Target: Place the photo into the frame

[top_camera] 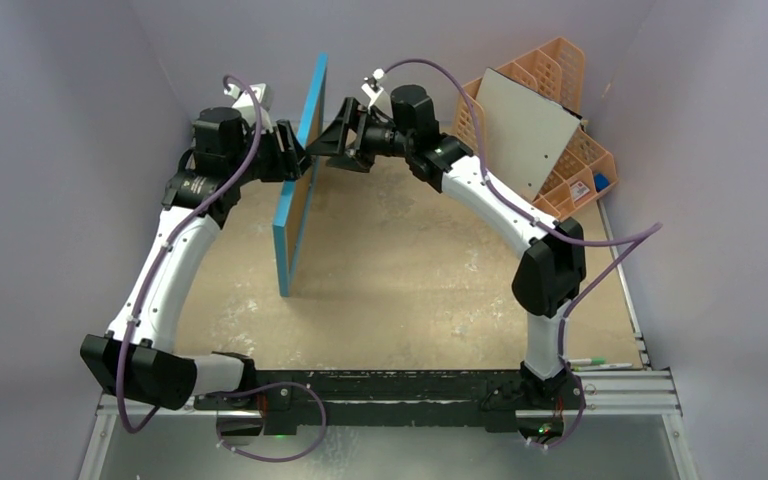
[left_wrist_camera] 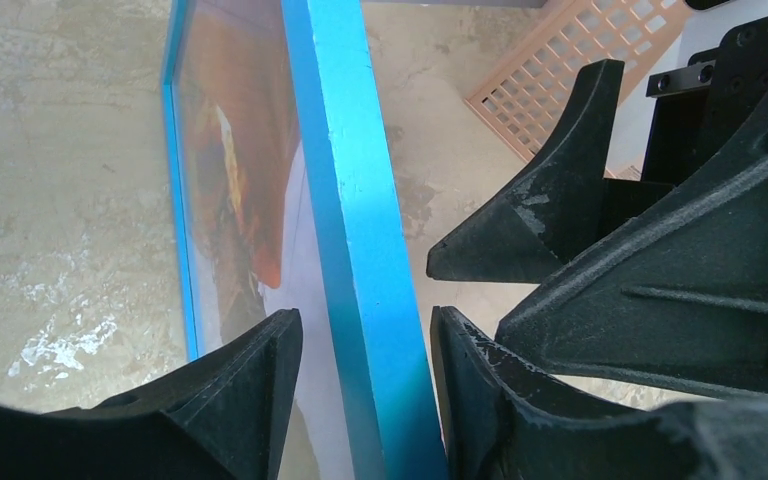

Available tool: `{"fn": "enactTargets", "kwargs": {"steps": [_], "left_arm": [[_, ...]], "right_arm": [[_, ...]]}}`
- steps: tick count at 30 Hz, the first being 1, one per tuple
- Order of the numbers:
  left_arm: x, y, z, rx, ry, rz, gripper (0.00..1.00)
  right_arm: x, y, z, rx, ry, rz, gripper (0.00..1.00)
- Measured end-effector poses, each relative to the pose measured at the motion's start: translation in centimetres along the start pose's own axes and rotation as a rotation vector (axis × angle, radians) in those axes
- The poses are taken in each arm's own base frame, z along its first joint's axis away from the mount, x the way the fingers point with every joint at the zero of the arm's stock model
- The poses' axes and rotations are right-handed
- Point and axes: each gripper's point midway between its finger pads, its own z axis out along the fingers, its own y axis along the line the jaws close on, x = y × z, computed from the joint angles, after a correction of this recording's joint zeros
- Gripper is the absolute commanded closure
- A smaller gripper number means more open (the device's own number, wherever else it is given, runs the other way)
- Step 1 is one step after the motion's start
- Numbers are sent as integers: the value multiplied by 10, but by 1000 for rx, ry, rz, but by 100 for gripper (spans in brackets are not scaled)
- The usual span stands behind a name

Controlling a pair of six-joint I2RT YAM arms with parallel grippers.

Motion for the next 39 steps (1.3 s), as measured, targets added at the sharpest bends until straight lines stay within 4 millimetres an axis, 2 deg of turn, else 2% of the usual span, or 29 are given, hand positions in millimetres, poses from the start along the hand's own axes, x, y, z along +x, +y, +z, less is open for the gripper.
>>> {"fn": "enactTargets", "kwargs": {"steps": [7,10,14,20,25,31,35,37,39], "left_arm": [[-5,-5,-11,15,-25,8,49],[2,-32,-23,124,2,21,52],[1,-51,-40,206,-5,37,53],[-1,-58,-53,228,-22,46,54],[2,-46,-51,156,-16,19,54],[-5,-20,-54,-9,-62,-31,52],[-7,1,-55,-130,-96,-88,50],[-1,14,-52,-199,-98,-127,49],[15,30,-45,-266,-76,-168,48]], "right_arm": [[-3,10,-1,-15,-6,6,19],[-15,15,2,-16,-50,-1,22],[-15,5,6,15,-56,18,31],[-12,-12,10,70,-54,35,45],[-11,-30,3,134,-68,32,53],[-5,-56,-29,251,-90,7,56],[9,-85,-54,322,-70,10,58],[18,-101,-68,350,-56,16,59],[31,-117,-81,362,-35,24,60]]}}
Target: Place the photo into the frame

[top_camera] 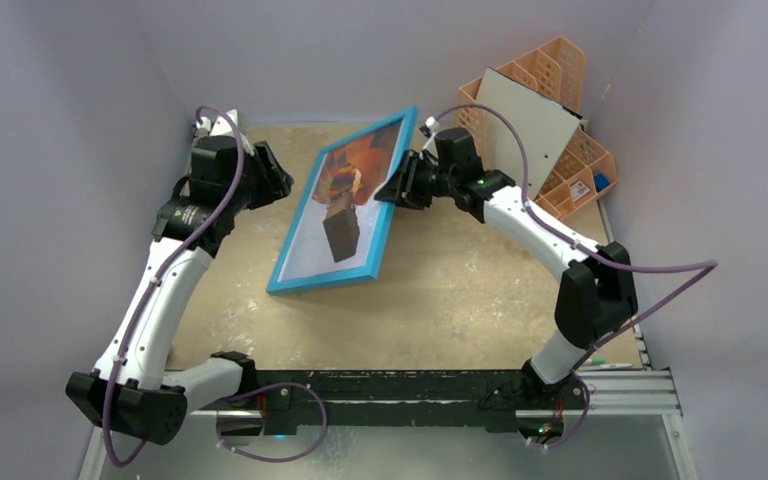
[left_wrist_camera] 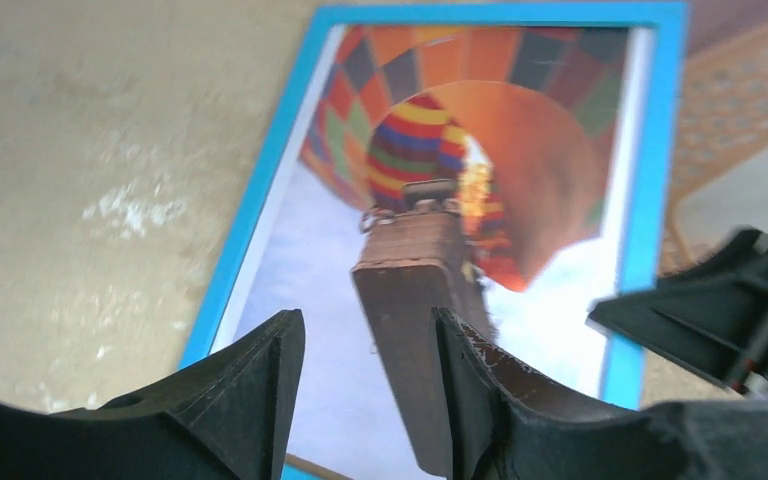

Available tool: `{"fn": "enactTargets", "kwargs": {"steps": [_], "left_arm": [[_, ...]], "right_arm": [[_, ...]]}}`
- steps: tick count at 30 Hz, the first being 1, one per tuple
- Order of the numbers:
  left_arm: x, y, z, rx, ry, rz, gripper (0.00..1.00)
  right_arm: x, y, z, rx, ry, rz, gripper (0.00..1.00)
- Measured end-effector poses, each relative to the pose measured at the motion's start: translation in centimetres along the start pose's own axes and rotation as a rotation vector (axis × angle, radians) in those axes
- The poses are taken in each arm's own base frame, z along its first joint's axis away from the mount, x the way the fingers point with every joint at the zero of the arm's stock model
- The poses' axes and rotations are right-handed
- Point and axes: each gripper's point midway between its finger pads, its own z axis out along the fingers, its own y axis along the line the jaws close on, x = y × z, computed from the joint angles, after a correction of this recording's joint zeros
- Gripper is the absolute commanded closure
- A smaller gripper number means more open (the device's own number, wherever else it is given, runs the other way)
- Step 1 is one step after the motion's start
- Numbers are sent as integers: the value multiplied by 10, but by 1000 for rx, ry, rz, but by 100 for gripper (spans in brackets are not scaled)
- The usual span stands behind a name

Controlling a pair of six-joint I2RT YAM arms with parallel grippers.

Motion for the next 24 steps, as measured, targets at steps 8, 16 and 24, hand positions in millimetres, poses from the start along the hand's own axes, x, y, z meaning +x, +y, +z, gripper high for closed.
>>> {"fn": "enactTargets", "kwargs": {"steps": [8,16,24], "left_arm": [[80,52,47,-190,204,-56,44],[116,93,82,-278,319,-111,41],[142,133,99,-327,389,-200,40]], "right_arm": [[48,-68,-25,-5,39,31,63],[77,-111,-26,-47,56,49,59],[99,-151,-11,-19,113,13,32]]}}
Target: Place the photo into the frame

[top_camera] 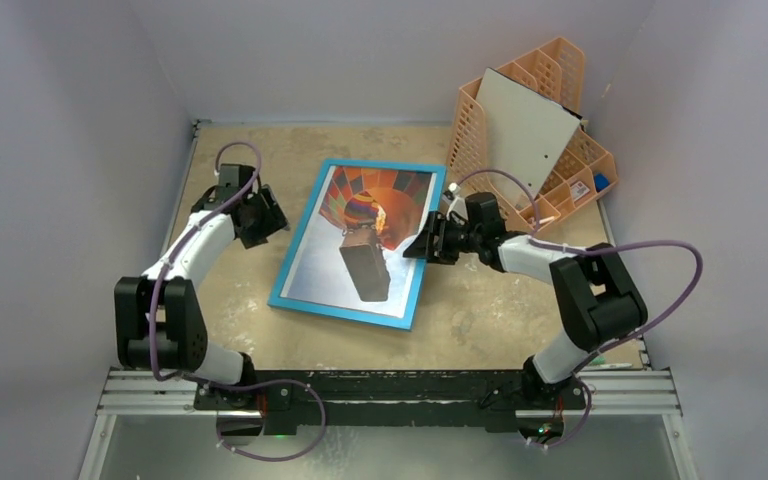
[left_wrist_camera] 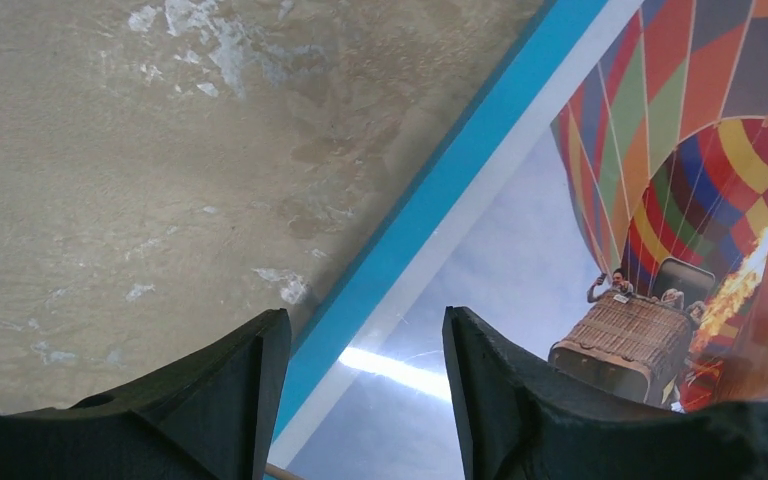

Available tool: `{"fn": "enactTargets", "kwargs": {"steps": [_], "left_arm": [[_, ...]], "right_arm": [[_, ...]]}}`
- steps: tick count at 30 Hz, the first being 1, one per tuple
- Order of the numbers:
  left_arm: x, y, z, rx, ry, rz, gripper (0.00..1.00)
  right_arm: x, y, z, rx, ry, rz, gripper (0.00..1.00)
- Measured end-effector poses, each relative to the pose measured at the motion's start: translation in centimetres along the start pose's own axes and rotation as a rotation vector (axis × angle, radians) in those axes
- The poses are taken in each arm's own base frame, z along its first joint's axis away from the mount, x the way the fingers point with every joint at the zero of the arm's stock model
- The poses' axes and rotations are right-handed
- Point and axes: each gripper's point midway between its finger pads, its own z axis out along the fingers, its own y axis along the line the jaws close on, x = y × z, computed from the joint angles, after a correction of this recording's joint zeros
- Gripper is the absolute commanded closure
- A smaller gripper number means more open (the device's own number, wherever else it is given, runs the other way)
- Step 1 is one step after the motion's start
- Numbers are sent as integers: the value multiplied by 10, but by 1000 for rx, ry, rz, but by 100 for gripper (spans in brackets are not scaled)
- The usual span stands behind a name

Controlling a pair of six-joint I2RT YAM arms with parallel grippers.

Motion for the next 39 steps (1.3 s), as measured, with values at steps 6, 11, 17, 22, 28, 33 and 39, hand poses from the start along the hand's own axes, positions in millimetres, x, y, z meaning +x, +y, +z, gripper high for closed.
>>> {"fn": "enactTargets", "kwargs": {"steps": [6,11,17,22,28,33,39], "left_arm": [[11,4,28,-2,71,-11,39],[18,7,44,-8,107,-4,39],[23,4,56,28,133,37,40],[22,-2,61,64,135,55,40],[34,3,65,70,158,50,40],[45,-1,68,116,190,38,44],[54,-7,62,191,186,7,45]], "right_arm": [[0,-25,9,54,2,-5,20],[-9,-48,6,178,-54,2,14],[-38,-64,-12,343,-194,-15,12],[-45,-67,-8,359,-202,-14,18],[-46,-68,13,303,-152,-5,31],[-52,-66,23,263,-140,-6,36],[-62,-65,29,253,-146,-9,37]]}}
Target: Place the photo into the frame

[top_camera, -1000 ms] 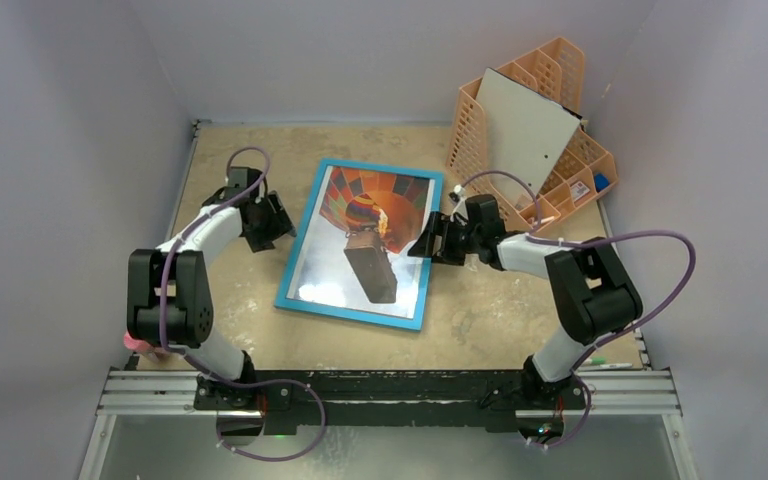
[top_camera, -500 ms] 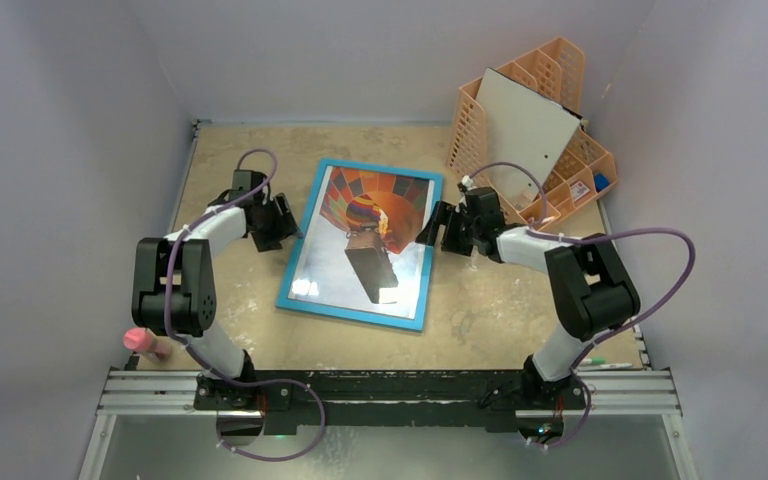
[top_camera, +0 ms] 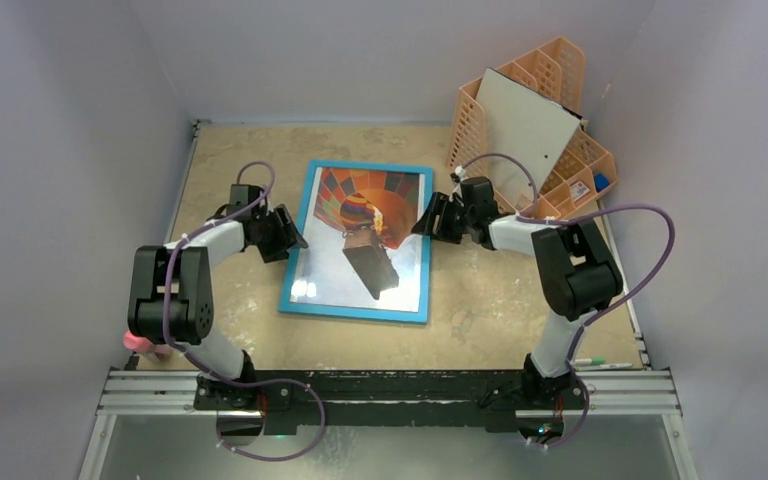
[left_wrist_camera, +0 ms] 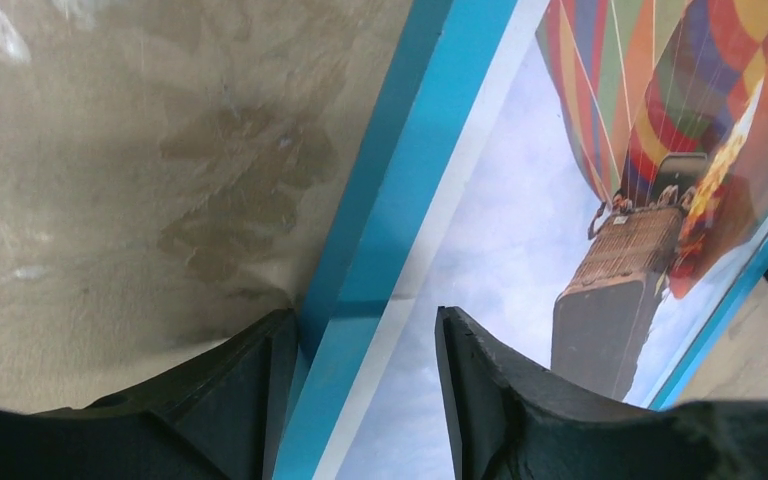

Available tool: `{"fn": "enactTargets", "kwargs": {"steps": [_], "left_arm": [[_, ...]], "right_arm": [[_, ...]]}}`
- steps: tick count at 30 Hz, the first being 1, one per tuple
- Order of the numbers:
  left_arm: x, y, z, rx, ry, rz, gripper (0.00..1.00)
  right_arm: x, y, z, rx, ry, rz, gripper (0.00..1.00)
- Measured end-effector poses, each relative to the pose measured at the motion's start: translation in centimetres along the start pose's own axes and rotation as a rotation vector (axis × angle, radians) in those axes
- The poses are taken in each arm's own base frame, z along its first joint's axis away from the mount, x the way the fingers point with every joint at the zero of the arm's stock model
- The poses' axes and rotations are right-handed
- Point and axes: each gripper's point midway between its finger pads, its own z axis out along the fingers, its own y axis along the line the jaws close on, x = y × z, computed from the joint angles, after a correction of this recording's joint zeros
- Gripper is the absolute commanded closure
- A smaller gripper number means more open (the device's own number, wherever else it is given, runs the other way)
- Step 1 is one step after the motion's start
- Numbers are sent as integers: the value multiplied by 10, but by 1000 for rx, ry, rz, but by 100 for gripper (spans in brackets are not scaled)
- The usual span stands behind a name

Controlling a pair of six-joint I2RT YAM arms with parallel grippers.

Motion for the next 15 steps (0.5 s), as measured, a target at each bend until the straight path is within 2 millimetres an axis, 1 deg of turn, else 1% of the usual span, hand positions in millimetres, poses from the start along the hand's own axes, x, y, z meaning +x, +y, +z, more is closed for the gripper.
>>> {"fn": "enactTargets", "kwargs": {"steps": [2,4,5,7,9,10,12,15], "left_arm": [[6,2,-3,-4,10,-8,45],[12,6,-8,-28,26,-15,43],[16,10,-11,-55,38,-20,42],[23,23,-20,-135,50,-24,39],[25,33,-31,-202,41,-21,36],[23,37,-36,-231,31,-17,35],[16,40,-51,-276,-8,-3,32],[-3,32,-77,-293,-96,17,32]], "right_arm": [[-5,1,3,-1,-5,-1,35],[-10,2,7,0,-9,-2,31],[-13,3,8,2,-13,-4,27],[-18,4,6,18,-31,-5,23],[-25,5,-1,48,-63,-8,20],[-30,7,-7,64,-84,-10,20],[-44,13,-27,94,-146,-17,19],[-72,34,-71,110,-282,-36,19]]}}
